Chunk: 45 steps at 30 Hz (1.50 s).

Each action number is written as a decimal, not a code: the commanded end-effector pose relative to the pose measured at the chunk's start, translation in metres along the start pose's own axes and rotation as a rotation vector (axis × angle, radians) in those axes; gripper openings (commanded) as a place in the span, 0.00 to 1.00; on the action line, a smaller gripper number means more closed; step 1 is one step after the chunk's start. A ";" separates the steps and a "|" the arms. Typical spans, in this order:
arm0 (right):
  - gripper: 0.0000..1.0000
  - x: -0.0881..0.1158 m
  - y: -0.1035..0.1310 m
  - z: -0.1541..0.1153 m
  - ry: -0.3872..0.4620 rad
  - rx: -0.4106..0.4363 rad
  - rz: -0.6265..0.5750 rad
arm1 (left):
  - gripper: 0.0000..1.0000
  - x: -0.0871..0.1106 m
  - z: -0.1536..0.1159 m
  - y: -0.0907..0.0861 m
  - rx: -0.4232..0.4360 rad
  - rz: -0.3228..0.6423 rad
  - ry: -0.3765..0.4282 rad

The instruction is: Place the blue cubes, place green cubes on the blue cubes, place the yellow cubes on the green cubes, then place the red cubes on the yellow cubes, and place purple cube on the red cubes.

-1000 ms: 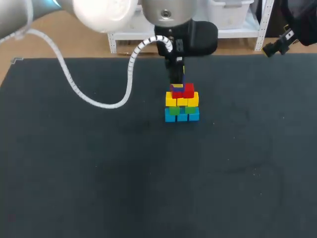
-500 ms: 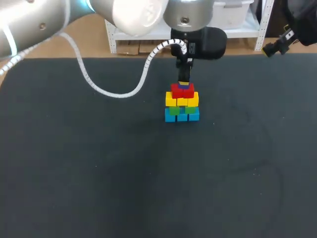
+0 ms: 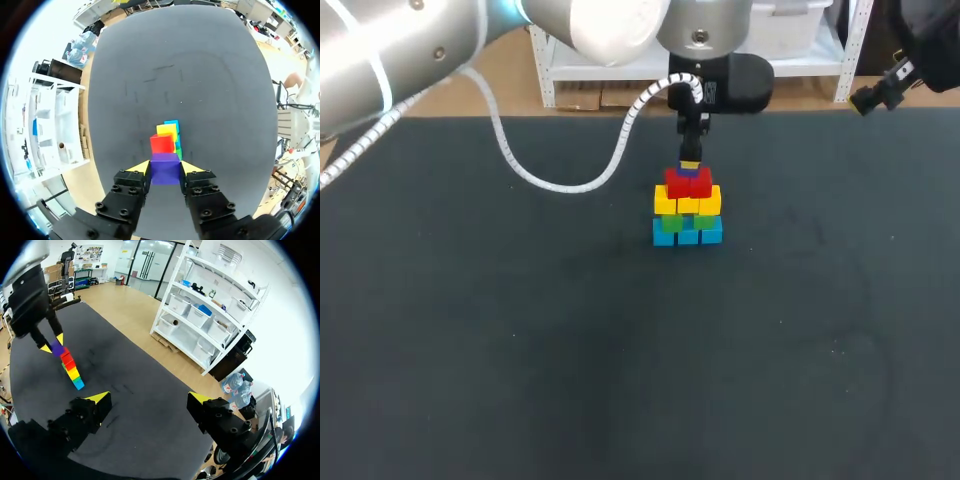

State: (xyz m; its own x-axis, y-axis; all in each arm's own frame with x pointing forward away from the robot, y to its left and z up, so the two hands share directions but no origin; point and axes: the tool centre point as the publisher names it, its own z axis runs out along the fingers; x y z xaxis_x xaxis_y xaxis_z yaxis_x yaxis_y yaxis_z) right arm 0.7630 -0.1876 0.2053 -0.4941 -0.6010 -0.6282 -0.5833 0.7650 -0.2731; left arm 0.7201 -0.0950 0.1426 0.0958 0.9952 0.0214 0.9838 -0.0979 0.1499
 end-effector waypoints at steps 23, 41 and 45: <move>1.00 0.001 0.001 0.000 -0.003 0.007 0.001 | 0.04 0.002 0.015 0.028 0.042 -0.082 -0.002; 1.00 0.001 0.001 0.000 -0.003 0.007 0.001 | 0.14 0.000 0.020 0.025 0.070 -0.096 -0.004; 1.00 0.001 0.001 0.000 -0.003 0.007 0.001 | 0.31 0.000 0.019 0.025 0.073 -0.098 -0.006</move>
State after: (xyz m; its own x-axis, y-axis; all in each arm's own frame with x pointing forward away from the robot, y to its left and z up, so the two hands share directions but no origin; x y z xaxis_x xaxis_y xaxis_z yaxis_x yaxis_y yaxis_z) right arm 0.7630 -0.1876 0.2053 -0.4942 -0.6010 -0.6282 -0.5833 0.7650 -0.2730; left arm 0.7444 -0.0967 0.1263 -0.0016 1.0000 0.0023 0.9963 0.0014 0.0854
